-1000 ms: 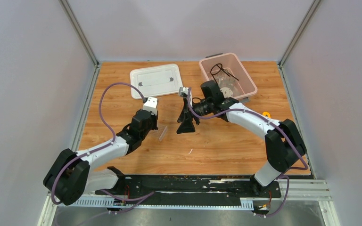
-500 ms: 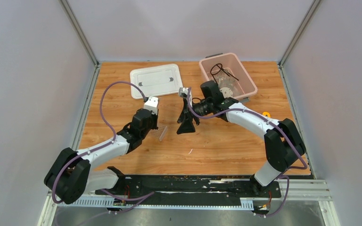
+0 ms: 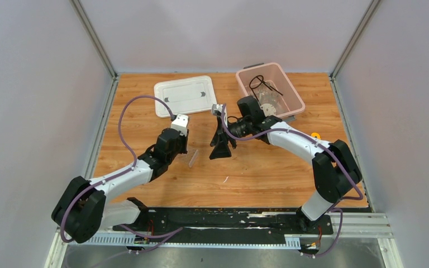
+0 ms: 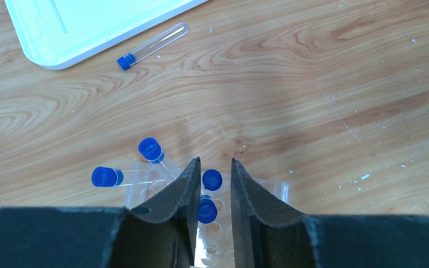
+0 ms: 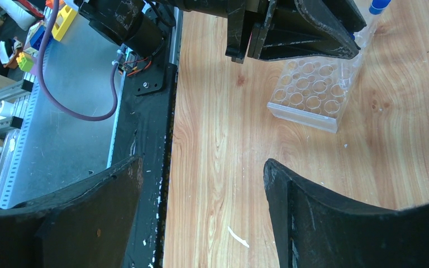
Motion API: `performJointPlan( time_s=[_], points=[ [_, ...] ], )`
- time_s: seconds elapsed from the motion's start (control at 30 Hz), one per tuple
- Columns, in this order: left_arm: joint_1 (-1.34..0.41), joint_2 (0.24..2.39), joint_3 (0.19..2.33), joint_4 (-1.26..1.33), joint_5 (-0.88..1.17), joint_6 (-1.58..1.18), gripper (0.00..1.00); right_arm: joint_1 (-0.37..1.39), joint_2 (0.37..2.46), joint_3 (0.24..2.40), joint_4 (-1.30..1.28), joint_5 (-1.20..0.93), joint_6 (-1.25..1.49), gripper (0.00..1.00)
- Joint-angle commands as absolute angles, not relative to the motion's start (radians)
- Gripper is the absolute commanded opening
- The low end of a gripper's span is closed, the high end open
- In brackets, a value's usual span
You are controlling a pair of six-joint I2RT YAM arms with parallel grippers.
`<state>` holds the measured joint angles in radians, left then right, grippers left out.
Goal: Organize the chemistry lab equipment
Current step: Insert the test tube into the slot of the test tube rack.
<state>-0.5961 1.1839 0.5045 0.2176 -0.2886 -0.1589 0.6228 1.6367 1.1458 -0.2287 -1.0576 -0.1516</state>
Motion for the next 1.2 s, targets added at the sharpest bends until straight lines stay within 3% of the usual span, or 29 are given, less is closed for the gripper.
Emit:
performJointPlan(
  time_s=[0.0, 0.1, 0.3, 0.63, 0.77, 1.03, 1.17],
  points=[
    [-0.6, 1.139, 0.563, 0.192, -0.259, -0.14, 0.35, 0.617, 1.638, 1.183, -0.219, -1.088, -0.163, 0.8],
    [-0.599, 1.104, 0.6, 0.148, -0.227, -0.15, 0.45, 0.617, 1.637, 1.184, -0.223, -1.092, -0.167, 0.8],
    [-0.59, 1.035, 0.624, 0.123, -0.2, -0.139, 0.75, 0.616, 1.63, 1.187, -0.237, -1.101, -0.186, 0.8],
    [-0.354, 1.098, 0.635, 0.204, 0.044, -0.31, 0.82, 0.605, 1.623, 1.189, -0.243, -1.114, -0.195, 0.8],
    [-0.238, 1.21, 0.655, 0.275, 0.157, -0.391, 0.82, 0.602, 1.622, 1.19, -0.246, -1.12, -0.197, 0.8],
    [-0.16, 1.448, 0.78, 0.241, 0.006, -0.37, 0.4, 0.597, 1.621, 1.192, -0.251, -1.14, -0.2, 0.8],
    [-0.16, 1.553, 0.849, 0.222, -0.016, -0.312, 0.36, 0.595, 1.62, 1.193, -0.256, -1.147, -0.202, 0.8]
  ],
)
